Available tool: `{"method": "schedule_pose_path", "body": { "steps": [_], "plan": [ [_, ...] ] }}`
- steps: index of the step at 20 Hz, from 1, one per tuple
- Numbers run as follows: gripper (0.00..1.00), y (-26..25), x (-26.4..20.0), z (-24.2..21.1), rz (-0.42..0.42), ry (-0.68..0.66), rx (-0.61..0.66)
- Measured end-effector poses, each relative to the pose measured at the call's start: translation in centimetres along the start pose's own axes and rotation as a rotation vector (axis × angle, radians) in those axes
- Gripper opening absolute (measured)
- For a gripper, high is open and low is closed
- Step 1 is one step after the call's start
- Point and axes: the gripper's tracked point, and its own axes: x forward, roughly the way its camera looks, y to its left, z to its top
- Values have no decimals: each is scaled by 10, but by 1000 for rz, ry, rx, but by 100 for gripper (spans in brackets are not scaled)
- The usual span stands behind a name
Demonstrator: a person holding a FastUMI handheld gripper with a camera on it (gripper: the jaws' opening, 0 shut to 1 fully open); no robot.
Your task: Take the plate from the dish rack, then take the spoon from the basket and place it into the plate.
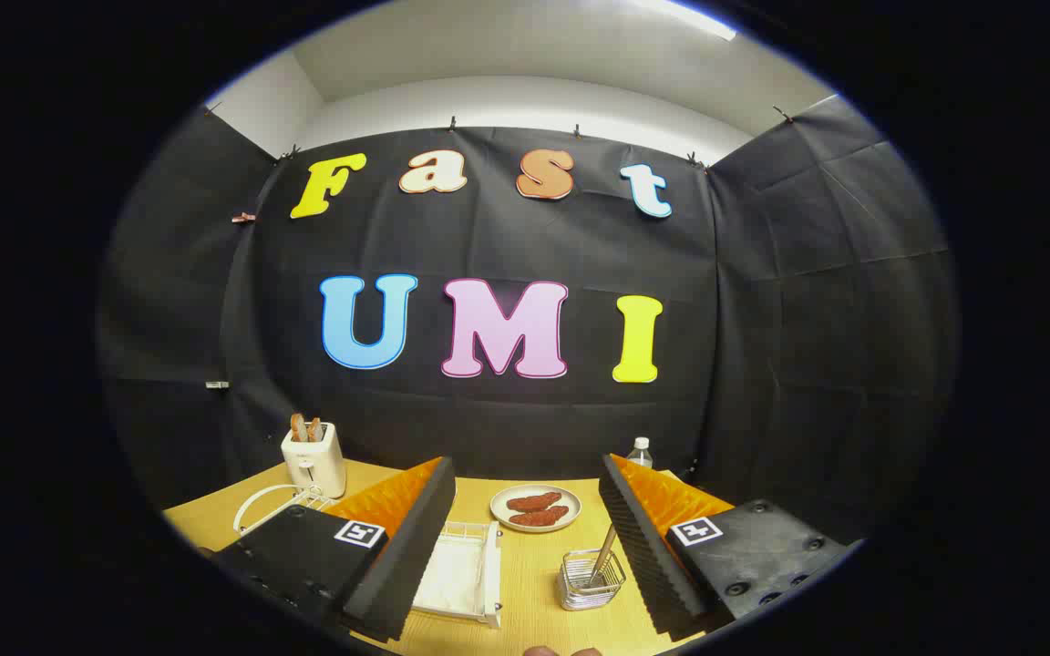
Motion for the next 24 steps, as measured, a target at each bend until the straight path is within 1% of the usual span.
{"method": "schedule_pose_path", "body": {
  "steps": [6,17,24],
  "plan": [
    [97,0,1,-5,6,22,-18],
    [98,21,11,-16,33,68,-48],
    [97,57,36,-21,82,115,-51]
  ]
}}
